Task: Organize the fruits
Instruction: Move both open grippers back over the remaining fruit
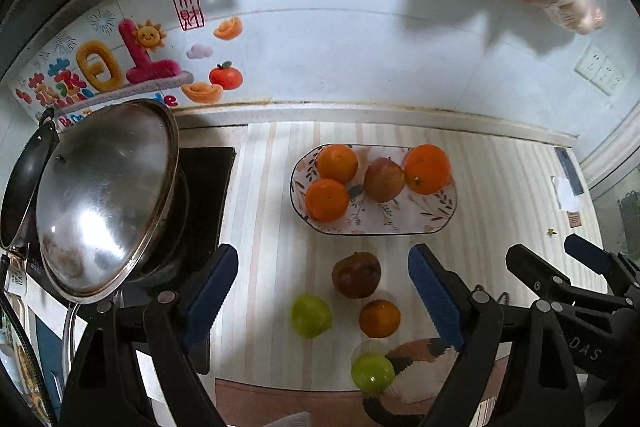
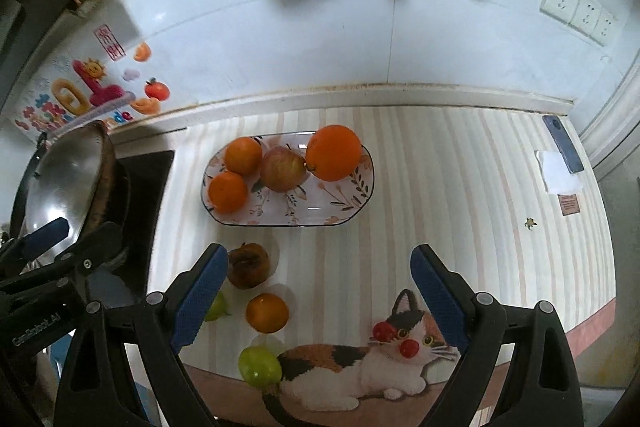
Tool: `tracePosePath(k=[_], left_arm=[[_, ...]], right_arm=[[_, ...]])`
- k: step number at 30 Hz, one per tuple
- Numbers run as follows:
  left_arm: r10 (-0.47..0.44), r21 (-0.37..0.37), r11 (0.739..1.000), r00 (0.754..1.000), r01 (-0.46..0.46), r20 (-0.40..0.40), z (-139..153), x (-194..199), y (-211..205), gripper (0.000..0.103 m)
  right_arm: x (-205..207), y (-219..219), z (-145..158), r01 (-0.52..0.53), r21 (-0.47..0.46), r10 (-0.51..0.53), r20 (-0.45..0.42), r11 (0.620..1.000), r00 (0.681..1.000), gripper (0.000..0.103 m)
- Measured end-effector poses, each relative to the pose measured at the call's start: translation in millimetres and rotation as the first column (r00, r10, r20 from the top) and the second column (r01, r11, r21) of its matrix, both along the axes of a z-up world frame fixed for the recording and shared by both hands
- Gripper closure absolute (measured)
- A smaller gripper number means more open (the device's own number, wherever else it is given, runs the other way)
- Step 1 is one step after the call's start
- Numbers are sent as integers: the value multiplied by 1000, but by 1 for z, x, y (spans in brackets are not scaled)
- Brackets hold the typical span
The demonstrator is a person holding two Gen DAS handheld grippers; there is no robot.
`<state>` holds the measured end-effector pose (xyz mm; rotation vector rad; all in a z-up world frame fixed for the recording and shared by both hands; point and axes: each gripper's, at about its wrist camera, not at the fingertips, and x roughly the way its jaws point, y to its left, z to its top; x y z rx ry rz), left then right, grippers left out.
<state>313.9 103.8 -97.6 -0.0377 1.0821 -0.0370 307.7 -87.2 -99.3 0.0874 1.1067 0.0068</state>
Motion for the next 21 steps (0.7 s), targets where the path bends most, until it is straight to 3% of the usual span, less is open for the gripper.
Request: tracePosePath(k=[7, 11, 14, 15, 21], left_arm=[[-3, -20, 1000, 1000, 3, 22, 12, -16, -1, 16], [7, -35, 999, 1000, -7, 5, 6, -19, 5, 16], [29, -40, 999, 999, -30, -28, -9, -18, 15, 14], [35, -36, 999, 999, -36, -38, -15, -17, 17, 9], [96, -26, 994, 978, -102, -185, -74, -9, 39, 5]], right_arm=[[-22, 6, 21, -5, 37, 3, 41, 999, 999, 8], [-25, 8, 13, -6, 59, 5, 19, 998, 1000, 8], [-23, 10, -8, -14, 88, 16, -26, 996, 1000, 8], [-21, 12, -17, -19, 101, 23, -47, 995, 999, 8], [-3, 22, -109, -1, 232, 58, -238, 973, 970, 8]])
